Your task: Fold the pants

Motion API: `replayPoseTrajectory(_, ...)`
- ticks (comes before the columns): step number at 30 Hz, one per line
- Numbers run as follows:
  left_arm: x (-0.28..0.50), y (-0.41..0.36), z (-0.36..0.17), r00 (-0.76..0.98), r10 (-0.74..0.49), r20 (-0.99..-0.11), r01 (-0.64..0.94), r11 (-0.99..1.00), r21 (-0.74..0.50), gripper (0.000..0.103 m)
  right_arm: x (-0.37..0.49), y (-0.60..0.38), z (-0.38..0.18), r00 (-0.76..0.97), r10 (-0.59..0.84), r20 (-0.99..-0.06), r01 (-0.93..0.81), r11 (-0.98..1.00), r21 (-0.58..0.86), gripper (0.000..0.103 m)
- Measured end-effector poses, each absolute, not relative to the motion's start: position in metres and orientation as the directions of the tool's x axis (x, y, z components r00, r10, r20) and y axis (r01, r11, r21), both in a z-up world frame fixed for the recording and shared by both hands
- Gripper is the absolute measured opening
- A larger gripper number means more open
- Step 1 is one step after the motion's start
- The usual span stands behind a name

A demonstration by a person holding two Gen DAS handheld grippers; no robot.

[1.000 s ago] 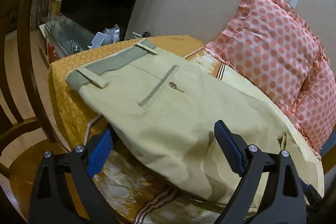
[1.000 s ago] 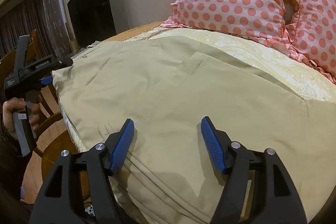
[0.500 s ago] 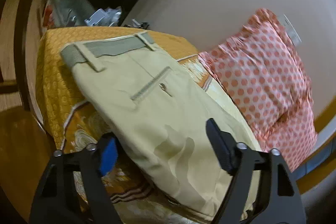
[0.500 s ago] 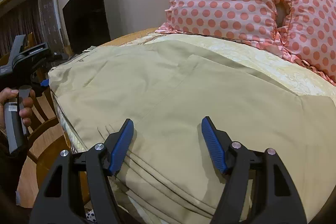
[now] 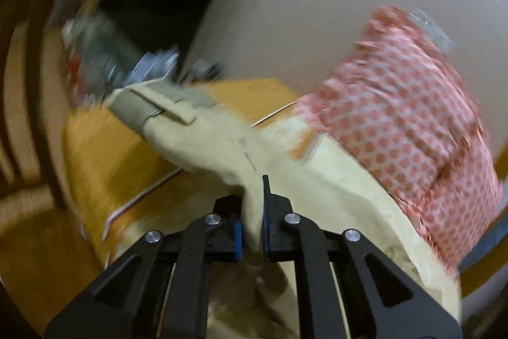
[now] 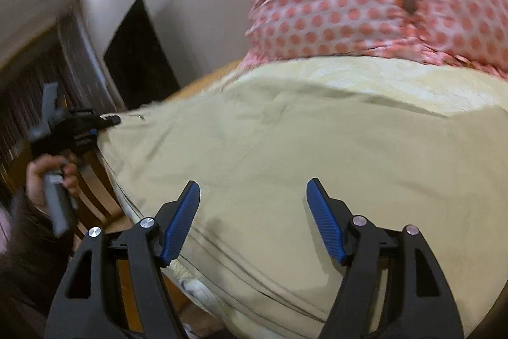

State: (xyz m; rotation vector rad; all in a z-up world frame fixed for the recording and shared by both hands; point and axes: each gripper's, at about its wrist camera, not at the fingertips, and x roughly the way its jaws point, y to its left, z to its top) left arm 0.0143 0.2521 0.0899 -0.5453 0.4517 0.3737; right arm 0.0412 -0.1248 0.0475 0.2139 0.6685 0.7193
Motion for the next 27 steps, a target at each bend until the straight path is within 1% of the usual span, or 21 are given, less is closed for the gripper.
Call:
replayPoseTrajectory(2,0.033,0.219,0.115,0.865,0.197,-0.462,-0.376,0.864,-0.335,0.008,0.042,-0.16,0.06,0.617,0.653,-0.439,-0.491,0.755,0.433,0.078)
replayPoseTrajectory(4,0.055,0.17,0.138,0.899,0.122,-0.42,-0.246,0.935,-0.255,0.008,0.041,-0.191,0.069,0.674,0.622,-0.398,-0.441,0.771,0.459,0.08)
replayPoseTrajectory(5,0.063,0.141,0.147,0.913,0.071,-0.401,-0.168,0.963,-0.212,0.008,0.041,-0.213,0.073,0.708,0.596,-0.378,-0.398,0.78,0.482,0.081)
replayPoseTrajectory(6,0.07,0.102,0.154,0.923,-0.016,-0.385,-0.049,0.986,-0.159,0.008,0.04,-0.235,0.076,0.739,0.569,-0.361,-0.352,0.783,0.512,0.081)
replayPoseTrajectory(7,0.072,0.078,0.156,0.92,-0.078,-0.384,0.029,0.991,-0.132,0.007,0.04,-0.248,0.077,0.754,0.554,-0.352,-0.326,0.782,0.531,0.082)
replayPoseTrajectory(9,0.07,0.014,0.15,0.88,-0.239,-0.41,0.238,0.97,-0.055,0.008,0.038,-0.284,0.076,0.794,0.504,-0.339,-0.242,0.774,0.585,0.082)
replayPoseTrajectory(10,0.064,-0.024,0.137,0.833,-0.319,-0.451,0.355,0.935,-0.005,0.008,0.038,-0.295,0.074,0.804,0.493,-0.333,-0.217,0.765,0.607,0.082)
replayPoseTrajectory(11,0.058,-0.048,0.125,0.795,-0.363,-0.487,0.429,0.903,0.027,0.008,0.037,-0.312,0.07,0.81,0.49,-0.323,-0.187,0.738,0.648,0.082)
replayPoseTrajectory(12,0.049,-0.077,0.104,0.739,-0.404,-0.54,0.519,0.852,0.073,0.008,0.039,-0.321,0.067,0.808,0.495,-0.319,-0.171,0.715,0.678,0.082)
replayPoseTrajectory(14,0.038,-0.104,0.076,0.702,-0.382,-0.601,0.57,0.807,0.153,0.009,0.045,-0.341,0.055,0.786,0.533,-0.313,-0.134,0.642,0.755,0.082)
replayPoseTrajectory(16,0.033,-0.117,0.053,0.704,-0.336,-0.625,0.575,0.787,0.225,0.009,0.052,-0.351,0.046,0.758,0.568,-0.321,-0.103,0.59,0.801,0.082)
replayPoseTrajectory(18,0.033,-0.119,0.044,0.676,-0.335,-0.657,0.59,0.78,0.209,0.011,0.061,-0.356,0.037,0.734,0.592,-0.333,-0.068,0.552,0.831,0.082)
replayPoseTrajectory(21,0.024,-0.118,0.04,0.687,-0.328,-0.648,0.592,0.77,0.238,0.011,0.065,-0.37,0.03,0.735,0.594,-0.326,-0.014,0.494,0.87,0.082)
replayPoseTrajectory(22,0.022,-0.115,0.039,0.682,-0.334,-0.651,0.596,0.769,0.231,0.011,0.064,-0.372,0.029,0.741,0.589,-0.323,-0.008,0.488,0.873,0.082)
replayPoseTrajectory(25,0.015,-0.107,0.036,0.667,-0.353,-0.657,0.606,0.77,0.201,0.011,0.072,-0.37,0.031,0.719,0.576,-0.389,0.016,0.545,0.838,0.082)
replayPoseTrajectory(27,0.012,-0.1,0.037,0.656,-0.359,-0.664,0.613,0.767,0.191,0.012,0.082,-0.359,0.032,0.674,0.601,-0.43,0.006,0.578,0.816,0.082)
